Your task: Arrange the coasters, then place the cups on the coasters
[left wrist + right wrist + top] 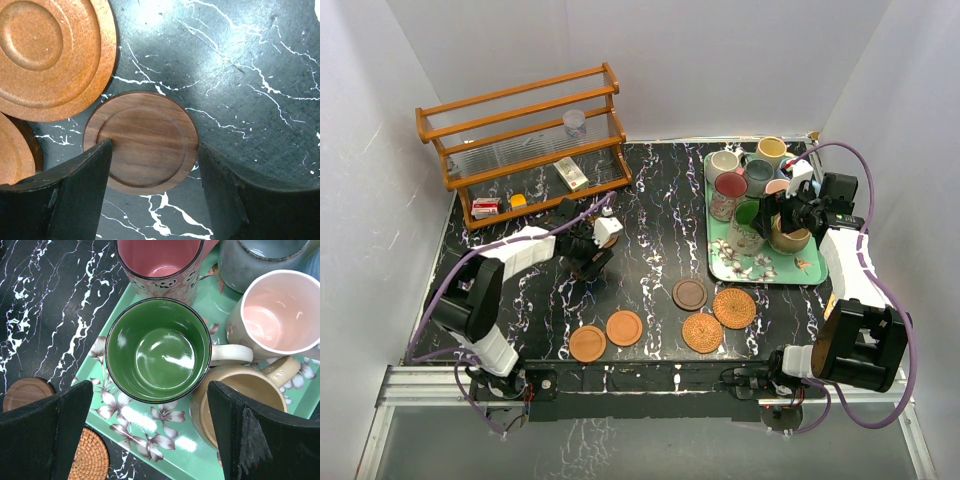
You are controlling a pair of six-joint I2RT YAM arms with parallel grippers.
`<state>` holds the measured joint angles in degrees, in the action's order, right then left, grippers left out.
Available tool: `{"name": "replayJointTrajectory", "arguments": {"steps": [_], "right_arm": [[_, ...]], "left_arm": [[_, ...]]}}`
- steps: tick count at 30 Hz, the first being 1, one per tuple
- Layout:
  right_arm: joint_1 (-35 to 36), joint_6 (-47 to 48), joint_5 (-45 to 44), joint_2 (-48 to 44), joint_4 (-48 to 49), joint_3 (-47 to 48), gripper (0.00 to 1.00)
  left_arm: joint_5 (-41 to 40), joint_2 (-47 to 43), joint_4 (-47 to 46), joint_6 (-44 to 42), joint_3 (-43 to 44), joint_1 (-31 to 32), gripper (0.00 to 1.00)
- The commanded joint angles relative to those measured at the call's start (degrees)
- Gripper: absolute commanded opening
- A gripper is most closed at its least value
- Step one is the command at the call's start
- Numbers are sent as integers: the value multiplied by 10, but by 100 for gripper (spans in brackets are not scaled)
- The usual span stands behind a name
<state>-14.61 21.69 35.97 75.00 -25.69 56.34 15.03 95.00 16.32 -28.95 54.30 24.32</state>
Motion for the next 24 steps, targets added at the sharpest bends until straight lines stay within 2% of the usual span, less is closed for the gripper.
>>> {"name": "replayJointTrajectory", "arguments": {"steps": [1, 6, 13, 24], "right_arm": [[-1, 3, 5, -11, 17, 2, 98], [-1, 3, 6, -12, 16, 0, 98], [-1, 2, 9, -11, 16, 2, 98], [-1, 0, 10, -15, 16, 1, 98]], "left_arm": [[17, -19, 41, 5, -31, -21, 65], [13, -43, 73, -3, -51, -54, 63], [-41, -83, 66, -35, -98, -94, 63], [-91, -69, 22, -29, -96, -105, 63]]}}
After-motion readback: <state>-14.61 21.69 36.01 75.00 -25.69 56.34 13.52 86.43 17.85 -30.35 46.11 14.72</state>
